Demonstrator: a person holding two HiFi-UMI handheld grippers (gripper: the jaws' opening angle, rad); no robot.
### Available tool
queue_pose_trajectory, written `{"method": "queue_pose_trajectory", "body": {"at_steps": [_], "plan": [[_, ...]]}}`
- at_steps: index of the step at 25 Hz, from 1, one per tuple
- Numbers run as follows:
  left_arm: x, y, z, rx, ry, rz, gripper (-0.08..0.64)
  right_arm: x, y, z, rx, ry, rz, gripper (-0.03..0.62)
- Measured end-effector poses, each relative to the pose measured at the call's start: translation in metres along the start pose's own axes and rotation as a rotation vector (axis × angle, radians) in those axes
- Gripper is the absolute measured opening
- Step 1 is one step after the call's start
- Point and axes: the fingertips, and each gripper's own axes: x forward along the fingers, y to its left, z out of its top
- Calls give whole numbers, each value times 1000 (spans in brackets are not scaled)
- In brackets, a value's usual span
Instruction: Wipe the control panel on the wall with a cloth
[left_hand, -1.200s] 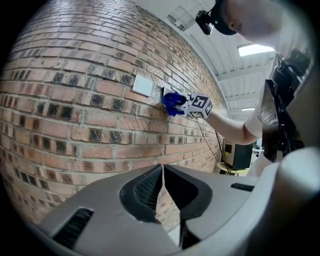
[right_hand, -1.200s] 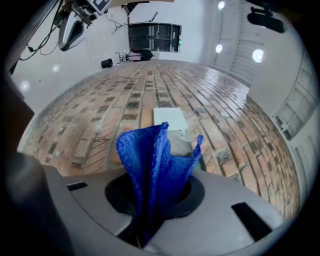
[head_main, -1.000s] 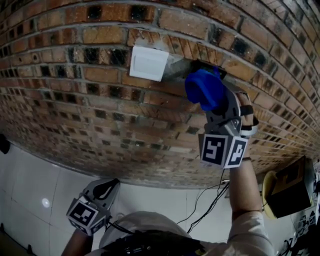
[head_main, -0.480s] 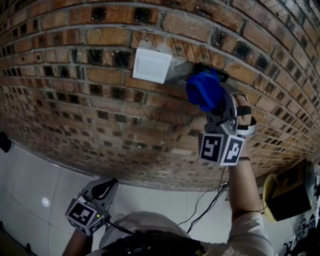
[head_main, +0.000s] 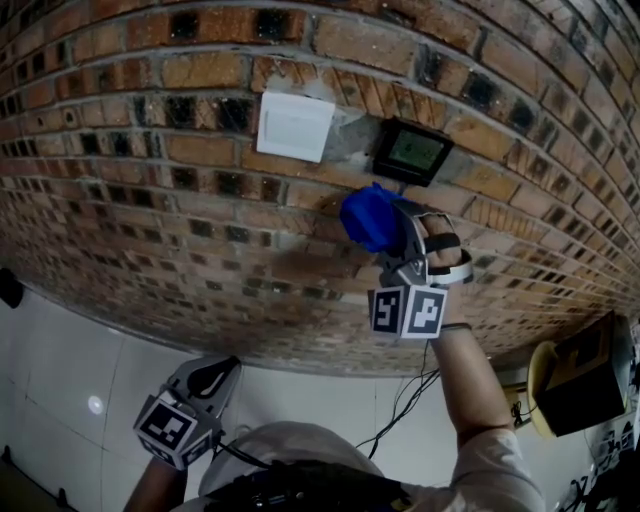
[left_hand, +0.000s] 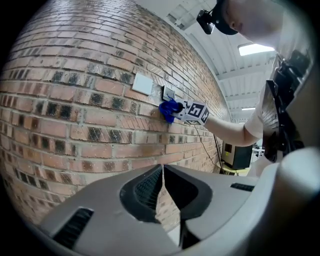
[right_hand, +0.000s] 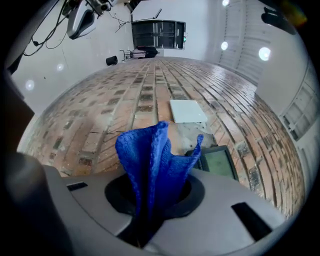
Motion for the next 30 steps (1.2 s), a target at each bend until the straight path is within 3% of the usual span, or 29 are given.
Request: {"method": "queue_pose_trajectory", "body": {"at_steps": [4, 10, 15, 20, 30], "plan": [[-1, 1, -1, -1, -3, 3, 6, -9, -14, 6, 19, -19, -7, 89], [-3, 4, -2, -8, -6, 11, 6, -32, -99, 21, 17, -63, -187, 89], [-4, 6, 0, -6, -11, 16, 6, -25, -137, 7, 12, -38, -243, 89], [-5, 7, -1, -13, -10, 23, 6, -20, -123, 5, -9, -26, -231, 89], [-3, 4, 1, 6, -2, 10, 6, -16, -51, 5, -10, -26, -110, 89]]}}
